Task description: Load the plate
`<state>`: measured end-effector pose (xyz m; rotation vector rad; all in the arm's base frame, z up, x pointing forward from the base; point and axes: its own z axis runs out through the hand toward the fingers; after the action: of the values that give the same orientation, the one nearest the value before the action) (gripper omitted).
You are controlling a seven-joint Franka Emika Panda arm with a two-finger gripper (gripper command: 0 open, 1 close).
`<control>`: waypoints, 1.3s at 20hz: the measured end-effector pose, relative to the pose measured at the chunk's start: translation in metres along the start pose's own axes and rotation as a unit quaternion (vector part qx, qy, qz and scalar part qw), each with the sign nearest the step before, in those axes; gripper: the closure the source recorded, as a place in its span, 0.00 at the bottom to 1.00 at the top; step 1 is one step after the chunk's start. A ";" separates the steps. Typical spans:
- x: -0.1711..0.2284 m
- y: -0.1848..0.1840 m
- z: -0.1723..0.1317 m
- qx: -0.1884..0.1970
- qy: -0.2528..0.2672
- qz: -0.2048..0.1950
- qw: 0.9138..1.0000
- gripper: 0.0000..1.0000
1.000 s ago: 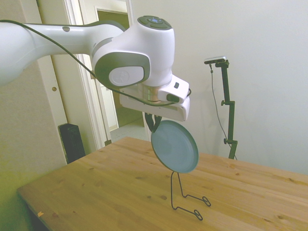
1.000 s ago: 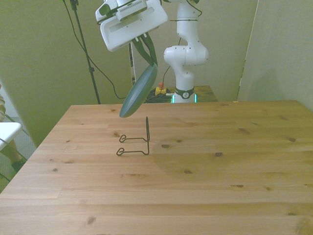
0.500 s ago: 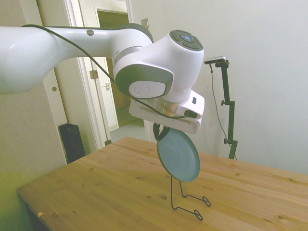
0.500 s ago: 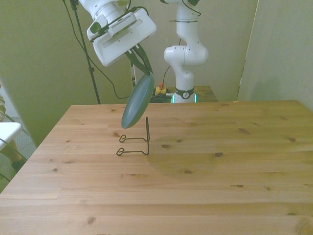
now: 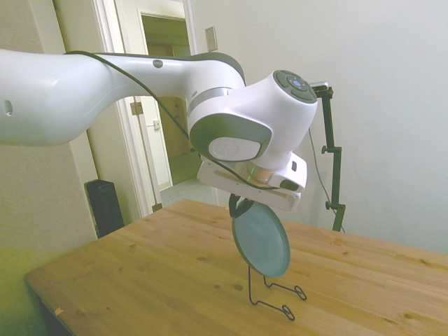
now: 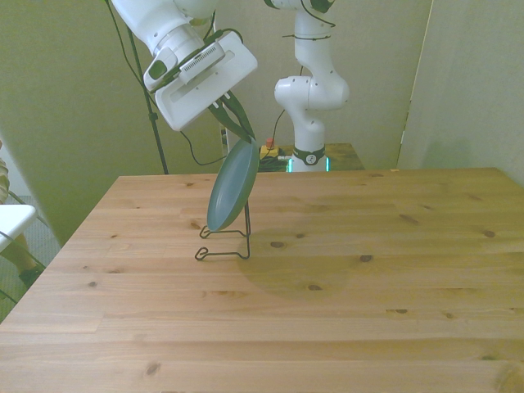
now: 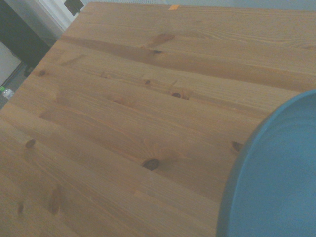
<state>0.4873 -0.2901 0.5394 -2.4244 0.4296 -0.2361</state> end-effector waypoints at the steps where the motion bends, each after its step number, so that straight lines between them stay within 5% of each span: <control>1: 0.001 0.002 0.002 0.000 0.000 0.000 1.000 1.00; 7: 0.001 0.011 0.015 0.000 0.003 0.007 1.000 1.00; 26: -0.013 0.075 0.039 0.092 -0.001 0.025 0.995 1.00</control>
<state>0.4679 -0.3177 0.4609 -2.2313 0.4483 -0.2408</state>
